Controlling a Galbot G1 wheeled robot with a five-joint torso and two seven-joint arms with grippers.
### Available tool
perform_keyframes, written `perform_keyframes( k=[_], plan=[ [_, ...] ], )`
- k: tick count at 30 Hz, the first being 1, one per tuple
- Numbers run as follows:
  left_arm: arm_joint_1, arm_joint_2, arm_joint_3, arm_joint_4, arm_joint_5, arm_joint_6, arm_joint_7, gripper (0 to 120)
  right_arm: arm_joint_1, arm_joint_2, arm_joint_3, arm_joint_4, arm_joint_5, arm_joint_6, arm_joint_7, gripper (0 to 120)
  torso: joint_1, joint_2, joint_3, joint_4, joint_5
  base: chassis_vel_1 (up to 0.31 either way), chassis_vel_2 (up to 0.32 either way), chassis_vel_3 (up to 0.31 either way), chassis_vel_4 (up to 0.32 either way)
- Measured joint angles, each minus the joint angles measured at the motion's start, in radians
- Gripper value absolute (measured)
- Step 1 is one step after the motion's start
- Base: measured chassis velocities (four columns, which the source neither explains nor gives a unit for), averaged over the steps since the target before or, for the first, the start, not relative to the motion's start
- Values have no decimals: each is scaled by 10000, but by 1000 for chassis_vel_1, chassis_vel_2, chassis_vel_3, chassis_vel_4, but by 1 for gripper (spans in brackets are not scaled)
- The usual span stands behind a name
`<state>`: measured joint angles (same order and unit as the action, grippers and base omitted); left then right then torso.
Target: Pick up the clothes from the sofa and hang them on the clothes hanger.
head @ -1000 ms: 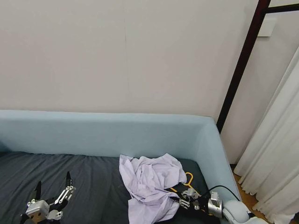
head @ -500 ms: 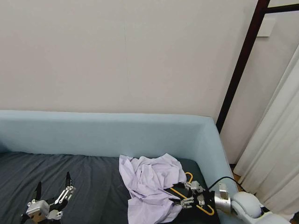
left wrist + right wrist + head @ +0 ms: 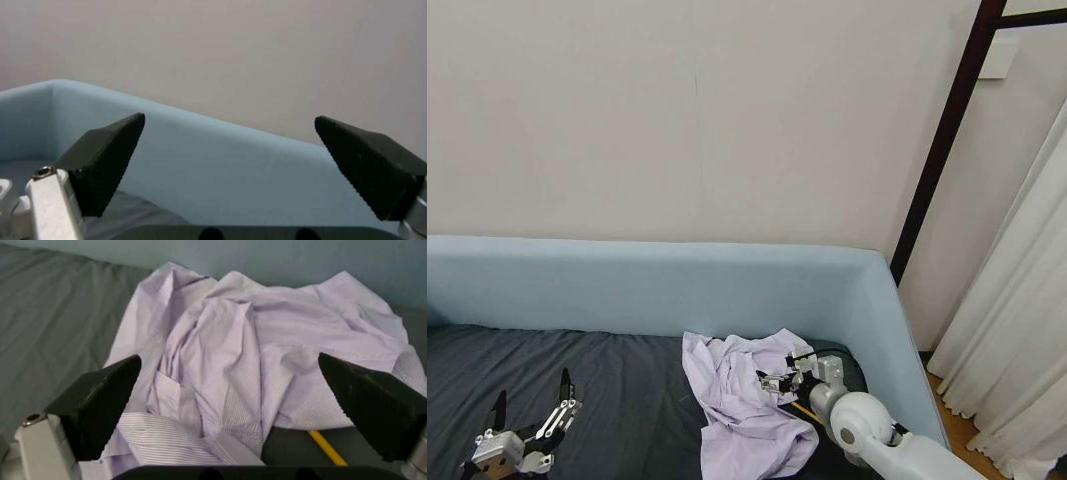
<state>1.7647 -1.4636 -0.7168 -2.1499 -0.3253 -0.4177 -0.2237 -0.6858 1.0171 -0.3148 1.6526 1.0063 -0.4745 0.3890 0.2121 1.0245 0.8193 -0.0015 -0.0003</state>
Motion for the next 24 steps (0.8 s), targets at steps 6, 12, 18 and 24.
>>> perform_keyframes(
  k=[6,12,18,24],
  plan=[
    [-5,-16,-40,38,-5,-9,-12,100,-45,504,-250,-537,-124,-267,621,100,0,0,0,-1,1,0,0,0,0],
    [-62,-79,-17,123,-2,-18,-18,100,-405,748,-482,-634,-406,-776,928,100,0,0,-1,-1,1,0,0,0,0],
    [-105,-112,19,187,30,-18,-7,100,-617,887,-637,-935,-947,-933,941,90,0,0,-1,-1,2,0,0,0,0],
    [-116,-79,-6,211,27,-18,-8,100,-786,1002,-643,-1155,-1232,-1081,937,67,0,0,-1,-1,2,0,0,0,0]
  ],
)
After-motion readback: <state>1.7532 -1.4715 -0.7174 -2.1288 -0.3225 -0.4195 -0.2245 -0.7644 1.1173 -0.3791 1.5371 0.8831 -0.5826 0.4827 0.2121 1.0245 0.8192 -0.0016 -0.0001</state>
